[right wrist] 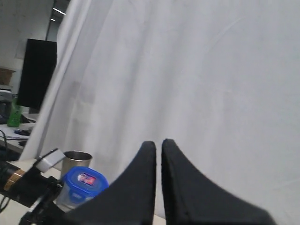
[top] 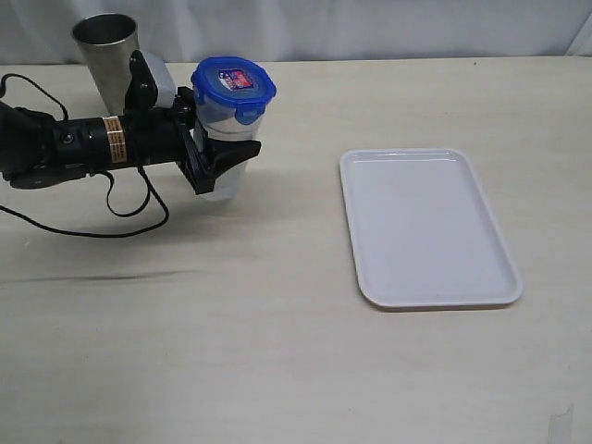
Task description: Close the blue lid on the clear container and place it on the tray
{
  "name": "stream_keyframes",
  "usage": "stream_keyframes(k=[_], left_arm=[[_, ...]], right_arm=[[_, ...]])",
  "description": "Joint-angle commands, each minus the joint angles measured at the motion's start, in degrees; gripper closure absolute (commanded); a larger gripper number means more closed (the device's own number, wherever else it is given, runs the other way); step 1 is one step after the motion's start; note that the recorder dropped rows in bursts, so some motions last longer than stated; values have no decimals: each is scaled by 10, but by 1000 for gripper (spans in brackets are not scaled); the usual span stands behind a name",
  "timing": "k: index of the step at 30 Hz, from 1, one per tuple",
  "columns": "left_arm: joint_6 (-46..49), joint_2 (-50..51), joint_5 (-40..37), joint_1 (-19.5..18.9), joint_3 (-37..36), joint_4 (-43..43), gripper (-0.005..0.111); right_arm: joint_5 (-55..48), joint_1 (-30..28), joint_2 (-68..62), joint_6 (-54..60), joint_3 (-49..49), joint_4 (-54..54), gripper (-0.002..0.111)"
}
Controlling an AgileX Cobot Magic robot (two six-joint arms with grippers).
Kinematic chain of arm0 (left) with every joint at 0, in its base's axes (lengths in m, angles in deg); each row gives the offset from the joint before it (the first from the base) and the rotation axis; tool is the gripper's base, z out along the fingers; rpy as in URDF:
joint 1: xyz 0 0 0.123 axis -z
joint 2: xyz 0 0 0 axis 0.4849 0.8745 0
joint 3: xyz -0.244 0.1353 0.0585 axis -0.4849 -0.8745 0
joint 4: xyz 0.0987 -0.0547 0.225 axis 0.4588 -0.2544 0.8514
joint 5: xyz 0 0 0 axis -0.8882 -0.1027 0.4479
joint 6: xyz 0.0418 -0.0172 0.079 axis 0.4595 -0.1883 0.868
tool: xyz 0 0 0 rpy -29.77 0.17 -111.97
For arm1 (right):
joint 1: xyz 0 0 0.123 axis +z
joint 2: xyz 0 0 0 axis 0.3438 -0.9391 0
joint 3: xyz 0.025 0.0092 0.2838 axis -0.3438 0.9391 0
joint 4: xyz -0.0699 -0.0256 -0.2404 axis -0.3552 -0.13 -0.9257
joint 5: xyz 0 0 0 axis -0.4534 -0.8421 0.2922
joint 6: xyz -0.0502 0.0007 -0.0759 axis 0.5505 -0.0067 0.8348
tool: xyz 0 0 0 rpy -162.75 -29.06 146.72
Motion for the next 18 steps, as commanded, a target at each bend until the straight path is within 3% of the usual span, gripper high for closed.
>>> stream_keyframes(k=[1, 11, 18], left_arm=[[-2, -8, 23, 2, 4, -5, 107], [-2, -8, 23, 2, 4, -3, 107], [-2, -8, 24, 2, 4, -3, 107]], right_arm=[[-5, -87, 57, -3, 45, -10, 104], [-10, -279, 134, -3, 108, -29, 104], [-109, -315, 134, -3, 108, -97, 104]])
